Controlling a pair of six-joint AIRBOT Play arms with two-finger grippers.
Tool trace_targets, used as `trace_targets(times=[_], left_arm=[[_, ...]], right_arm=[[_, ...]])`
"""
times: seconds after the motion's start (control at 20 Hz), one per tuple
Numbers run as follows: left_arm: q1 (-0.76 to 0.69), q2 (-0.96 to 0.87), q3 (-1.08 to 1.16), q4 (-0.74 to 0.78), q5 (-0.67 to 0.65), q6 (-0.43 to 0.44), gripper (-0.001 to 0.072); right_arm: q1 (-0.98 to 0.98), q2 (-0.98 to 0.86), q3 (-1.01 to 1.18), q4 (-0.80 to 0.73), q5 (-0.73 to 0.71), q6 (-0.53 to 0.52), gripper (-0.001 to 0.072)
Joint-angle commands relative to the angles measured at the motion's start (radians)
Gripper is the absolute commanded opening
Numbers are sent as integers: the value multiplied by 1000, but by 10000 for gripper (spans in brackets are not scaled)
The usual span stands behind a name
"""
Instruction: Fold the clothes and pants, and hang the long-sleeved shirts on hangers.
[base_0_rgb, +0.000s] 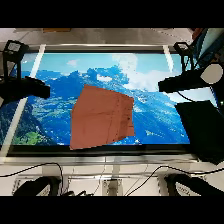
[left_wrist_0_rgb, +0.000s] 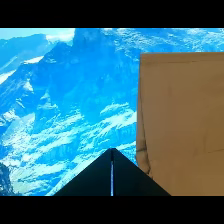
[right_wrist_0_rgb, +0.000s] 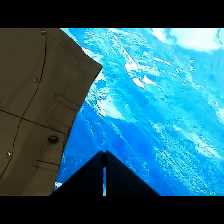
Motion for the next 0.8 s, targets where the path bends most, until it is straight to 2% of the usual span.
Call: trace_targets(times=[0.0, 0.65, 0.75], left_arm=[[0, 0, 0, 0, 0, 0, 5], [0, 0, 0, 0, 0, 0, 5], [0, 0, 0, -2, 5, 0, 5]], right_arm=[[1, 0, 1, 0, 0, 0, 20], [1, 0, 0, 0, -33, 0, 20], [-2, -7, -2, -68, -22, -23, 19]])
